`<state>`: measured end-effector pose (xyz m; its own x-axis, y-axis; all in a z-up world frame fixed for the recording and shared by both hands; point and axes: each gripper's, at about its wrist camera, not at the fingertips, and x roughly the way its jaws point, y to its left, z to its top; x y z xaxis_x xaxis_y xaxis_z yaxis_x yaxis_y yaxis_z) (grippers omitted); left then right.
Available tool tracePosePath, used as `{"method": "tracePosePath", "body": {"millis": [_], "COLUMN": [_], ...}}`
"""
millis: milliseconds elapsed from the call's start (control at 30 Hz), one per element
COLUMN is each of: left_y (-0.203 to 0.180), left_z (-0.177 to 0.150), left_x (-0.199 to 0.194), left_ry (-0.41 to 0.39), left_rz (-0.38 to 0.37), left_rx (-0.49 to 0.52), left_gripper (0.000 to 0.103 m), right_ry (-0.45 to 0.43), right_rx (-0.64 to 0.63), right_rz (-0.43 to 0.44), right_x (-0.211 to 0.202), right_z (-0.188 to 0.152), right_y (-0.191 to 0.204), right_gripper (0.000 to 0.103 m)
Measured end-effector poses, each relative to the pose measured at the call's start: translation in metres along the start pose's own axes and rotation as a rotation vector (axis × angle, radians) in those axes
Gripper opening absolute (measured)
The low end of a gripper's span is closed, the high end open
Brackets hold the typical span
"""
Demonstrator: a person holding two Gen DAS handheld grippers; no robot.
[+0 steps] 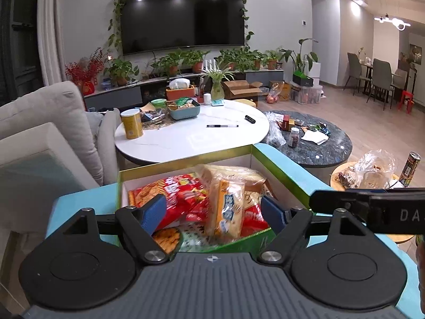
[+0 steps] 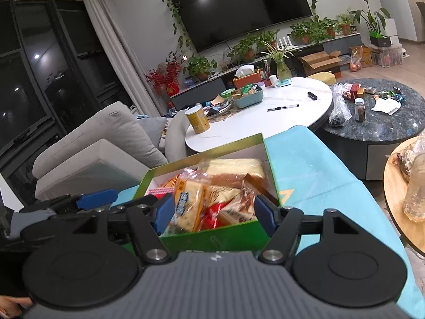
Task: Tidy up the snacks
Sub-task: 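Lift both grippers out of the box toward the loose packets on the table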
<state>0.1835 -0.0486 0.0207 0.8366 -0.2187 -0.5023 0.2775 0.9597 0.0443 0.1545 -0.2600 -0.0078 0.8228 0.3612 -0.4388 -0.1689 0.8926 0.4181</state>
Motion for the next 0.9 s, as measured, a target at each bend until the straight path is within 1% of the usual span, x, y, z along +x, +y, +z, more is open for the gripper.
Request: {"method": "tracePosePath", "body": {"millis": [100,167,200,333,533,700,900], "left_y": [0.010,0.018,0.022,0.039,0.052,0.060,0.054], "left_z": [-0.009,-0.018,-0.024,-0.051,-0.091,-0.118,-0.128], "left_x": [-0.017,-0.027,-0.032,-0.042,-0.032,-0.021,-0.011], "left_ry": [-0.010,-0.010,-0.009,0.034,0.138,0.201,0.226], "left_rz": [0.020,0.032,0.037,0.054,0.092,0.081,0.065], "left_rx": [-0.019,-0.039,-0.051,-0.094,-0.102,-0.124,-0.044], "left_gripper": [0.080,0.085,0.086,0.086,0.086,0.086,0.086], "right_ry": [0.019,0.029,0.034,0.075,0.131,0.181,0.218], "right_rx": [-0.019,-0.028,-0.031,-0.035,-0.044,-0.052,-0.080], "right_rz": [-0.007,-0.011,-0.014,-0.029,-0.075,-0.110,-0.160], "right_x": [-0.007,-0.012,-0.014,-0.018,-0.017,-0.013,-0.008], "right_z": [-0.009,-0.018,-0.023,-0.044,-0.063,-0.075,-0.087], "right_y": [0.007,0.010,0.010,0.009,0.002,-0.003,-0.007], "right_gripper": [0.076,0.076,0.076,0.076,0.077,0.077,0.077]}}
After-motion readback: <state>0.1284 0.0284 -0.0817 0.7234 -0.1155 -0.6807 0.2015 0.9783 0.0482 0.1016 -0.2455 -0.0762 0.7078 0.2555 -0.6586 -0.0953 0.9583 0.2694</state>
